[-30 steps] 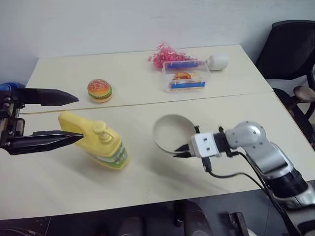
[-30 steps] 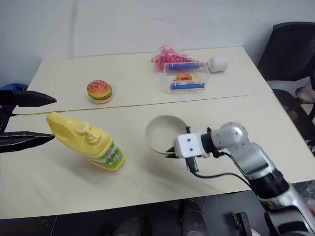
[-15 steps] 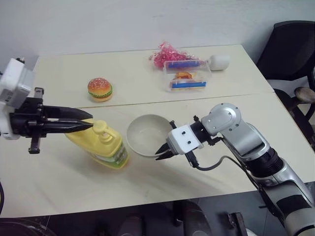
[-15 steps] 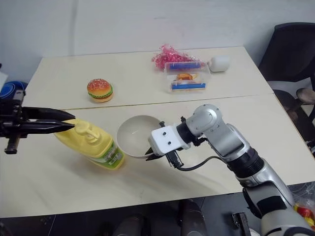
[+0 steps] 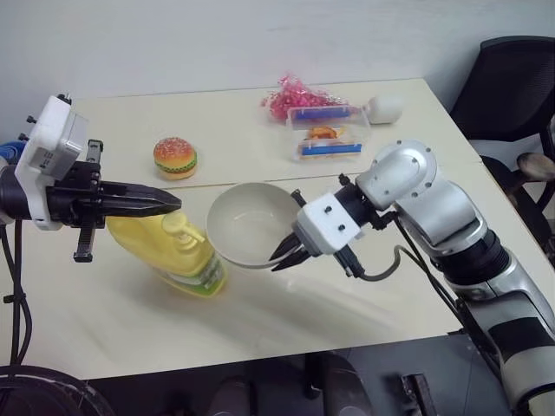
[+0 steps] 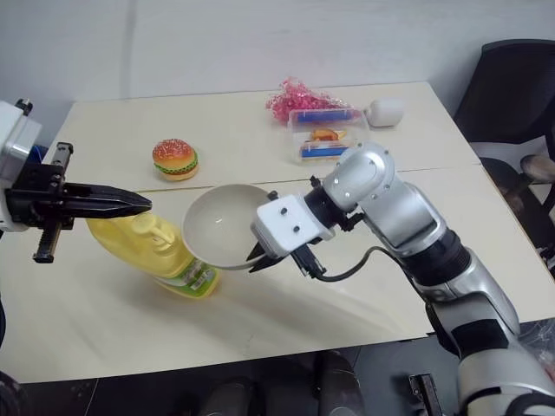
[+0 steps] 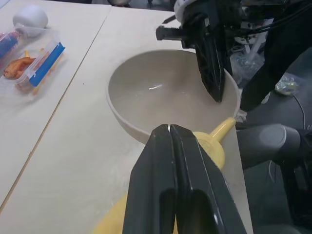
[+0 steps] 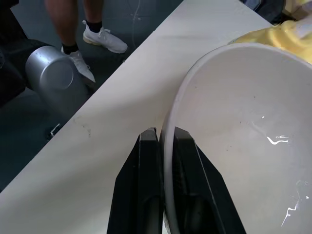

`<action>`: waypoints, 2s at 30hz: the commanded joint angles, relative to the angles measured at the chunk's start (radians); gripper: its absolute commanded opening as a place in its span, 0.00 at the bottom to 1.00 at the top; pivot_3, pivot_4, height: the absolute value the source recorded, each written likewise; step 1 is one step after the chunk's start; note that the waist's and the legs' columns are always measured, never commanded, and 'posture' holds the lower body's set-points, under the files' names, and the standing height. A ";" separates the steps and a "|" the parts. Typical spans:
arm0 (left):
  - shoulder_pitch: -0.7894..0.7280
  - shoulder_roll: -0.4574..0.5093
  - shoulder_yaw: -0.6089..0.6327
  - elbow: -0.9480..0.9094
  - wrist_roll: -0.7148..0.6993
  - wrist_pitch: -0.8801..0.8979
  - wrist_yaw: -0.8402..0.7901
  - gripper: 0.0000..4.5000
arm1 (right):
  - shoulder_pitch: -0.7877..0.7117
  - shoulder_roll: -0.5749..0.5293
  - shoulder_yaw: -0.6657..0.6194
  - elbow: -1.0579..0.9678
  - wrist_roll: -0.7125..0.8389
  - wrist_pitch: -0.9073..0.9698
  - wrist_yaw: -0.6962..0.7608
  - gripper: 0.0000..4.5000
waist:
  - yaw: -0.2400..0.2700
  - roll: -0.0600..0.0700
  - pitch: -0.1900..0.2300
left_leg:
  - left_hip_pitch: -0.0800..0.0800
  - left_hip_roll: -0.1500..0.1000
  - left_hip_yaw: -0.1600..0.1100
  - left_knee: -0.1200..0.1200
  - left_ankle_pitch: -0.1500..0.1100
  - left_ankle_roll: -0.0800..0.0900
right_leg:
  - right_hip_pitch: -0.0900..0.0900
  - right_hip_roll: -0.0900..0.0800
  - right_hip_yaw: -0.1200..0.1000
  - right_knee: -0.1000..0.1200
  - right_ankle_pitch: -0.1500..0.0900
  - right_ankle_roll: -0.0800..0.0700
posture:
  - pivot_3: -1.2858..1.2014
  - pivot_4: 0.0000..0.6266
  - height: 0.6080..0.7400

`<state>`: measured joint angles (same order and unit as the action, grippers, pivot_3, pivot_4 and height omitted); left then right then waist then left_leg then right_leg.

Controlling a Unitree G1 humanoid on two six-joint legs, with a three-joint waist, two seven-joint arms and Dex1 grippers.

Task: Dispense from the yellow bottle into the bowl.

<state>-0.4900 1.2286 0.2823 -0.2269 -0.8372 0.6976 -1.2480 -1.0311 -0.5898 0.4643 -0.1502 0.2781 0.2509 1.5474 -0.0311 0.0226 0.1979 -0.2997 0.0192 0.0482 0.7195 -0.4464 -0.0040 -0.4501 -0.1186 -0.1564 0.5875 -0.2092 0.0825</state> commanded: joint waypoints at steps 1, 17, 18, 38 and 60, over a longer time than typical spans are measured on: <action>-0.038 -0.005 0.000 -0.010 0.015 -0.023 -0.011 0.01 | -0.059 -0.056 0.037 -0.007 0.105 -0.071 0.067 0.00 | 0.001 0.000 0.000 | 0.000 0.000 0.000 0.000 0.000 0.000 | 0.000 0.000 0.000 0.000 0.000 0.000 | 0.52 0.24 1.00; -0.102 0.017 -0.001 -0.042 0.007 0.008 -0.039 0.01 | -0.070 -0.226 0.236 0.003 0.287 -0.311 0.067 0.00 | 0.002 -0.003 0.000 | -0.003 0.001 0.001 0.002 0.000 0.000 | -0.004 0.000 0.000 0.001 0.000 0.000 | 0.52 0.24 1.00; -0.094 0.021 -0.002 -0.045 0.012 0.007 -0.048 0.01 | -0.070 -0.229 0.243 0.006 0.296 -0.322 0.067 0.00 | 0.002 -0.003 0.000 | -0.004 0.001 0.001 0.002 0.000 0.000 | -0.004 0.000 0.000 0.001 0.000 0.000 | 0.52 0.24 1.00; -0.052 0.014 0.028 -0.065 0.043 -0.001 -0.038 0.01 | 0.072 -0.064 0.280 0.280 0.109 -0.510 0.040 0.00 | 0.002 -0.004 0.000 | -0.016 0.002 0.000 0.009 0.000 0.000 | -0.014 0.000 -0.001 0.003 0.001 -0.002 | 0.52 0.24 1.00; -0.102 -0.023 0.005 -0.031 0.057 -0.028 0.019 0.01 | 0.309 -0.088 -0.176 -0.193 0.136 0.308 -0.473 0.00 | 0.007 -0.005 -0.001 | -0.019 0.005 0.000 0.013 -0.001 -0.002 | -0.014 0.003 -0.001 0.003 0.004 -0.004 | 0.52 0.24 1.00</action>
<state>-0.5723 1.2083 0.2862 -0.2617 -0.7892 0.6887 -1.2264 -0.7009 -0.6846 0.3387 -0.2782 0.3895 0.5276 1.1019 -0.0240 0.0172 0.1967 -0.3186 0.0239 0.0487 0.7320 -0.4471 -0.0059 -0.4645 -0.1156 -0.1578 0.5909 -0.2054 0.0783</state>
